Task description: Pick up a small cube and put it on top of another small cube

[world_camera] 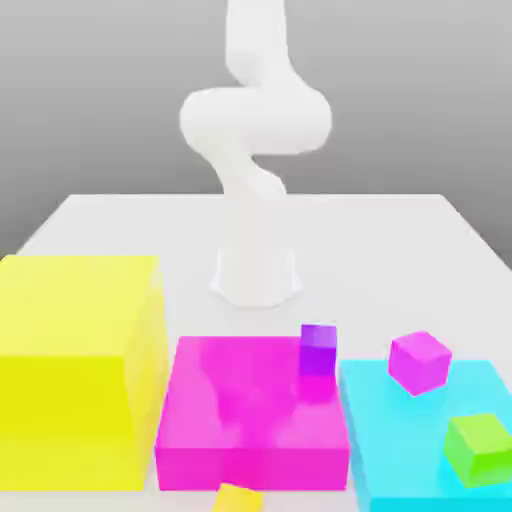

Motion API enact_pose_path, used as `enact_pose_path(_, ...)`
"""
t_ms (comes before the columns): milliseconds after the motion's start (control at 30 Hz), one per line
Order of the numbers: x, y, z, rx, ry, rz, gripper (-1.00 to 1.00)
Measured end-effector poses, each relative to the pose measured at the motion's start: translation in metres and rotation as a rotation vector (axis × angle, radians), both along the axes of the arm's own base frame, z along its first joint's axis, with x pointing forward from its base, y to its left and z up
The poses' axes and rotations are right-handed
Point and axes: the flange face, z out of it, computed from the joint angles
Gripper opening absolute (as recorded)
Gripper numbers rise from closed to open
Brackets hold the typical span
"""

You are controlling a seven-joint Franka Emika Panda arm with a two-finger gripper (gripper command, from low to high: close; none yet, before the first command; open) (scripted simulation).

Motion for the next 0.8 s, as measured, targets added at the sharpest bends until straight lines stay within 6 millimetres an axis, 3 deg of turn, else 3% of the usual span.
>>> enact_pose_path(200, 0.071, -0.004, -0.086, 0.015, 0.156, -0.052, 0.0)
enact_pose_path(400, 0.12, -0.009, -0.183, 0.033, 0.308, -0.101, 0.0)
enact_pose_path(600, 0.148, -0.016, -0.29, 0.055, 0.459, -0.15, 0.0)
enact_pose_path(800, 0.153, -0.02, -0.4, 0.08, 0.609, -0.197, 0.0)
